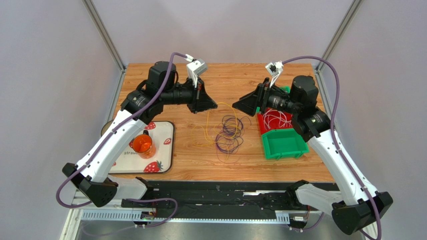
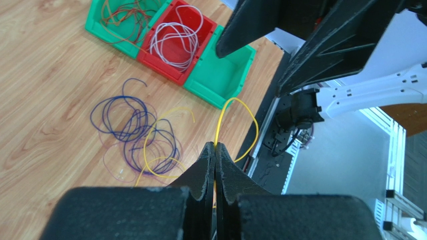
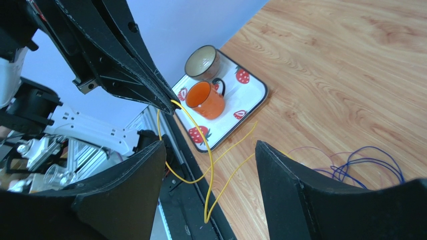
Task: Untangle the cables
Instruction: Place the cable in the bin.
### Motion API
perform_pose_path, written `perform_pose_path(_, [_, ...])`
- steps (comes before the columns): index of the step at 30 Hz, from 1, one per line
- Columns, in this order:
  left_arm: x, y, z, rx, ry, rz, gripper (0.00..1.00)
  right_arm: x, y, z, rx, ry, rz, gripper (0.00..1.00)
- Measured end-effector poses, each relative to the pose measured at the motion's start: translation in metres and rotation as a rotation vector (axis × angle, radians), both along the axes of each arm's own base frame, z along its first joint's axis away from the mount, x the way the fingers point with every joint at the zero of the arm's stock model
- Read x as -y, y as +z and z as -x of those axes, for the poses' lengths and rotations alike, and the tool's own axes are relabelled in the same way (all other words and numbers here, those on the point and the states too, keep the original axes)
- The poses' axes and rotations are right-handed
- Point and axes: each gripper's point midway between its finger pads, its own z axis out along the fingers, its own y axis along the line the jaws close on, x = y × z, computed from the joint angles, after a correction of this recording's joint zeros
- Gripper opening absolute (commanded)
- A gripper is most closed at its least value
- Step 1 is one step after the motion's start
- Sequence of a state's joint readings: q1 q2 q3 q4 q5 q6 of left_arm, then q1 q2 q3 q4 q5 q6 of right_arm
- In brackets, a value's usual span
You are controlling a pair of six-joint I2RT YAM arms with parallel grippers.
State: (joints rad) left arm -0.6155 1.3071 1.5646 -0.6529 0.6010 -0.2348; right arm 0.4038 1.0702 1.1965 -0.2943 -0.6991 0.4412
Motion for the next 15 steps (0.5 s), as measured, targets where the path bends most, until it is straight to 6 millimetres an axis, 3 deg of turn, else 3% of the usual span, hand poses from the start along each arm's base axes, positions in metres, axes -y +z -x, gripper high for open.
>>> perform_pose_path(7, [0.006, 0.002, 0.015, -0.027, -0.096, 0.028, 0.0, -0.014, 0.006, 0.011, 0.002, 0.142, -0.044, 0.59])
perform_pose_path(15, [0.013, -0.005, 0.018, -0.065, -0.145, 0.031, 0.0, -0.024, 0.002, 0.018, -0.035, 0.254, -0.063, 0.5])
